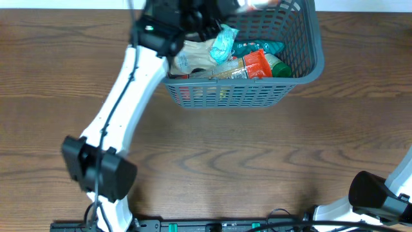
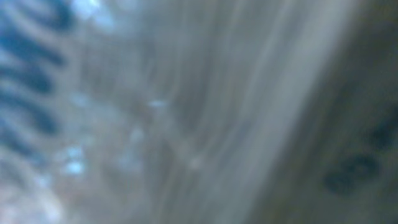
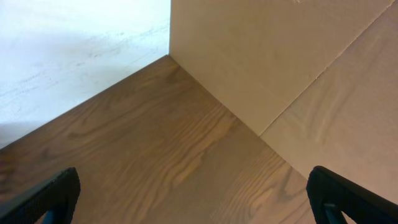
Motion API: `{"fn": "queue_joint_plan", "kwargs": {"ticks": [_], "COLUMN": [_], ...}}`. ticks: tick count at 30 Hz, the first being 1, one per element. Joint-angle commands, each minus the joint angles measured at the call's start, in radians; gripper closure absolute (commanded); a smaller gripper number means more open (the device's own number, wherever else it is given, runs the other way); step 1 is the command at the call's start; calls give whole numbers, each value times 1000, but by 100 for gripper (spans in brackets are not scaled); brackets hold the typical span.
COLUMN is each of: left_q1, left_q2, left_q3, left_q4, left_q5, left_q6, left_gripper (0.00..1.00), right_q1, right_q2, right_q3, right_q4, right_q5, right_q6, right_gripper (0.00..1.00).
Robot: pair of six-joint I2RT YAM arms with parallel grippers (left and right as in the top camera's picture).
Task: Pack container
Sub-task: 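Carry the tissue box with the left gripper onto the basket and release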
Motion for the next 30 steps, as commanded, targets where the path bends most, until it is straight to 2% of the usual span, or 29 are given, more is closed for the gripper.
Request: {"fn": "queue_joint_plan", "kwargs": {"ticks": [1, 8, 18, 19, 20, 21, 22, 27, 30], "left_q1": [-33, -58, -57, -57, -57, -57, -57, -57, -57], "left_q2": [28, 104, 118, 118, 118, 118, 118, 109, 86], "left_q3": [25, 25, 23, 23, 23, 23, 23, 24, 25], "left_q4": [0, -68, -93, -98, -100, -101, -100, -98, -87], "left_q5": [21, 17, -35, -35, -35, -35, -35, -36, -94], "left_q6": [14, 14, 2, 2, 2, 1, -2, -2, -2], "left_gripper": [94, 94, 93, 87, 62, 18, 2, 1, 2], "right_q1": [-5, -5, -5, -5, -5, -5, -5, -5, -5], "right_q2": [-4, -4, -4, -4, -4, -4, -4, -4, -4], "right_q3": [0, 0, 0, 0, 0, 0, 0, 0, 0], "right_q4": [-2, -2, -2, -2, -2, -2, -2, -2, -2], "right_q5": [6, 6, 6, 6, 6, 6, 6, 6, 6], "right_q6": [15, 15, 15, 15, 15, 15, 15, 15, 15], "right_gripper": [1, 1, 1, 1, 1, 1, 1, 1, 1]}}
